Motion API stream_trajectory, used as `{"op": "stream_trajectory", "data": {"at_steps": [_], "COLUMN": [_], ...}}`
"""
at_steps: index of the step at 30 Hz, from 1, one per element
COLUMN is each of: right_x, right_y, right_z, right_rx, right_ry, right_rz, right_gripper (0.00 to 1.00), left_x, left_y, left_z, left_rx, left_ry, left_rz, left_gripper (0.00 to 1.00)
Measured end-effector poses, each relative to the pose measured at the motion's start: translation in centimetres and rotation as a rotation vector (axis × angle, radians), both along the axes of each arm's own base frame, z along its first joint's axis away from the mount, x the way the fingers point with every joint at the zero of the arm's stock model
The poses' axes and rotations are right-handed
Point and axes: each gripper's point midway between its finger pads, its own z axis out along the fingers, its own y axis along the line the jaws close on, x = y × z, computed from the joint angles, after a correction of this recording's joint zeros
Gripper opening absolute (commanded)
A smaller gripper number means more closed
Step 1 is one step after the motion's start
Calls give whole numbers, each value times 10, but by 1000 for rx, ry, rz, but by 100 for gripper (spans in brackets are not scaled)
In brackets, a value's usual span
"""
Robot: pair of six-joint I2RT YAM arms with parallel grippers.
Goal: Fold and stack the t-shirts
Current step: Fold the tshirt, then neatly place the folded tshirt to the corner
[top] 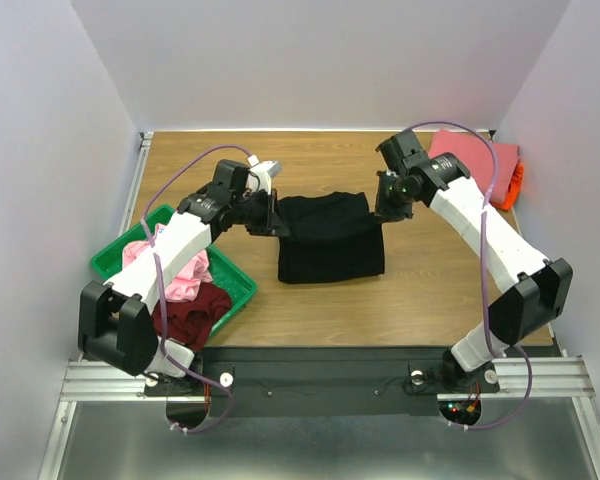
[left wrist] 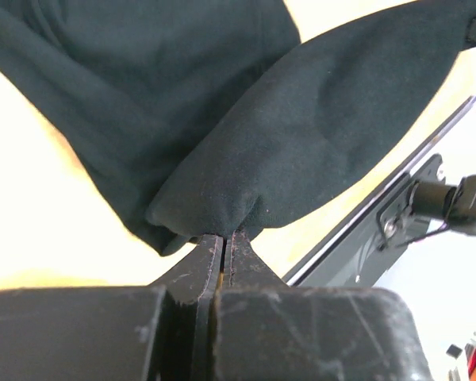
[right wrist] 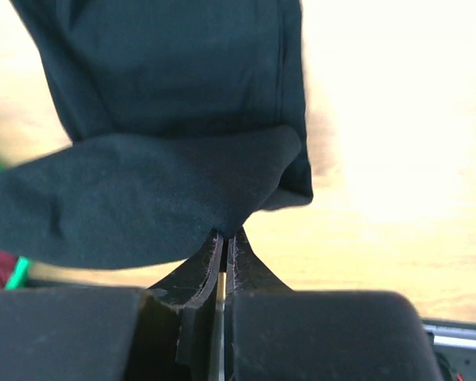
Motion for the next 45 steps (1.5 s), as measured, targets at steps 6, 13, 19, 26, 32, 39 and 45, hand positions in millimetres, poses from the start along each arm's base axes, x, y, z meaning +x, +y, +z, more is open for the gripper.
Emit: {"op": "stream_trajectory", "data": {"at_steps": [6,13,19,26,32,39,45], "right_x": [31,57,84,117,151,208,223], "right_y": [-3,-3,0,7,6,-11,-30], "right_z": [6,-11,-39,-54,-57,-79,-54], "right_rx": [-23,-45,-68,-75,-65,-32,33], "right_ry": [-64,-68,-48,-66,-109,-144,-203], "right_rz": [-40,-50,-49,-37,-48,-104,-121], "right_gripper": [0,0,0,0,30,63,70], "left_x": [18,44,69,101,137,217,260], "left_y": [-6,-1,2,5,8,23,27], "left_z": [6,-11,-38,-46,-52,-59,5], "left_rx": [-26,-10,16,7,-2,53,12], "left_ry": [-8,34,89,99,89,55,-114], "left_rz": [24,64,88,111,141,304,370], "left_gripper": [0,0,0,0,56,99,99]}}
